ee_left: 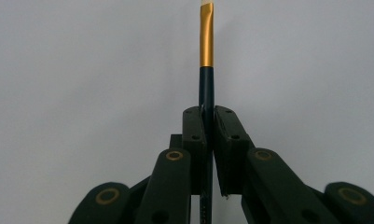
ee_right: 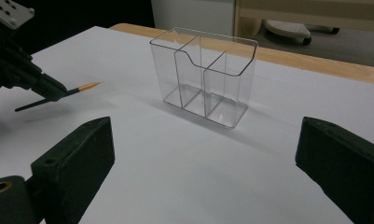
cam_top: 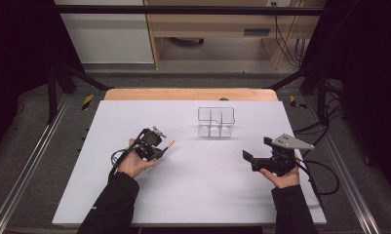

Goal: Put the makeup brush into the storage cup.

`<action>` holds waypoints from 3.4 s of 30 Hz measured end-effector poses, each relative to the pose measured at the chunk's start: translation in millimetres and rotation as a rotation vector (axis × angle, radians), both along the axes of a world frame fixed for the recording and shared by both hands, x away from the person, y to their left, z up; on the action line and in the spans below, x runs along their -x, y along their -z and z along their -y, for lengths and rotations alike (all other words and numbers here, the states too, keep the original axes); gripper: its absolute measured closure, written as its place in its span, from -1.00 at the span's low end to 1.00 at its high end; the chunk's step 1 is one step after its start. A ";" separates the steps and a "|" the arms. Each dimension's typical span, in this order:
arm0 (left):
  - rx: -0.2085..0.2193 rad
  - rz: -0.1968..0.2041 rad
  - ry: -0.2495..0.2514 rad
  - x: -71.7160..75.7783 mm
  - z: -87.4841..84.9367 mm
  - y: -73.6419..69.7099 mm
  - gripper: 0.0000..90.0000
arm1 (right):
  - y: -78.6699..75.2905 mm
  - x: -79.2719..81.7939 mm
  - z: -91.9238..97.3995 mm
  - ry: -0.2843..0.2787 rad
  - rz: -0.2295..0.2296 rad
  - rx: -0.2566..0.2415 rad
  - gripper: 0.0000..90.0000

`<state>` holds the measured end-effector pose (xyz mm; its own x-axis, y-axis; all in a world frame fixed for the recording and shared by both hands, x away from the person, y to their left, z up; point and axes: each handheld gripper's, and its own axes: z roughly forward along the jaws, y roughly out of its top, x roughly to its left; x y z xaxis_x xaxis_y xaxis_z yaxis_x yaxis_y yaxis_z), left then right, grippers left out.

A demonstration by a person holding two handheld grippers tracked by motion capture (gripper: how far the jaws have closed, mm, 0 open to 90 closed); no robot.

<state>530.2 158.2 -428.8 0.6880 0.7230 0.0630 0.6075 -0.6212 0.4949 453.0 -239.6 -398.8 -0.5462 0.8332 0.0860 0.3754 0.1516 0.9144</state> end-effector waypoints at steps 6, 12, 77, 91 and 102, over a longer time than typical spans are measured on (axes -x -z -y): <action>0.090 0.109 -0.020 20.4 -1.0 -16.4 0.84 | 0.2 0.1 -0.1 0.002 -0.003 0.008 -0.90; 0.160 0.167 -0.043 33.0 -4.5 -23.8 0.84 | 0.7 0.1 -0.6 0.003 -0.004 0.011 -0.90; 0.531 0.423 -0.202 96.3 12.8 -28.2 0.84 | -31.5 -10.3 -69.0 -0.032 0.048 -0.119 -0.90; 0.592 0.402 -0.218 100.7 26.2 -14.8 0.84 | -29.7 -16.9 -96.8 -0.069 0.021 -0.132 -0.86; 0.607 0.400 -0.216 102.8 37.1 -11.7 0.84 | -26.2 -17.6 -111.6 -0.092 0.004 -0.148 -0.82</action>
<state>427.4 121.1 -417.0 0.5356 0.8264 -0.1738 0.3874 -0.0575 0.9201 470.6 -128.0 -372.6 -0.6203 0.7579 0.2020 0.3626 0.0487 0.9307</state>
